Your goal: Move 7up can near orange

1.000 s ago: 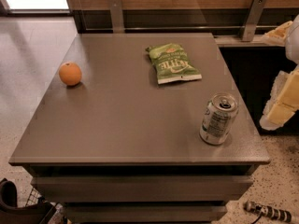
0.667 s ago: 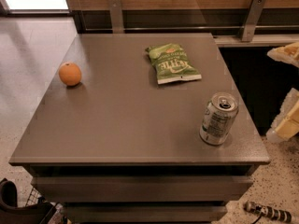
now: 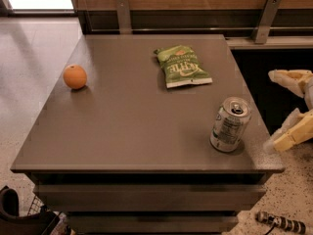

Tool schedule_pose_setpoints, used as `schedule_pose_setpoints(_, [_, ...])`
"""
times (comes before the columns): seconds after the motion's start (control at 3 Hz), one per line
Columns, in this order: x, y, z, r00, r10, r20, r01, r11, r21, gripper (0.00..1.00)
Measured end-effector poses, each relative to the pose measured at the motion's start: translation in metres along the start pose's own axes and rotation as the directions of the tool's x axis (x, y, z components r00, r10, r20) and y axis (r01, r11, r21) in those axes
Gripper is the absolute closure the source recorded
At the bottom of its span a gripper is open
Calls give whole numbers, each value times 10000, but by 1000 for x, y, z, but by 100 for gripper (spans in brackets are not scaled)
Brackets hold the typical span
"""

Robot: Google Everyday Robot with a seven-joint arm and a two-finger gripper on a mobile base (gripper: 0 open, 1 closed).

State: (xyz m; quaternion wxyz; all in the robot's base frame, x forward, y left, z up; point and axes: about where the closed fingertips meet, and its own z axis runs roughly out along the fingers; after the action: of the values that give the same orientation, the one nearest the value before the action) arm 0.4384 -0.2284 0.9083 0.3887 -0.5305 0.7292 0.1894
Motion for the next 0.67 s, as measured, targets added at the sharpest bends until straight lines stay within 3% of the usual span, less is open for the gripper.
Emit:
schedule_pose_setpoints(0.33, [-13, 2, 18, 9736, 1156, 1967, -1124, 9933, -269, 0])
schedule_pose_setpoints(0.67, [-18, 9, 31, 9473, 1445, 2860, -1384, 9895, -414, 0])
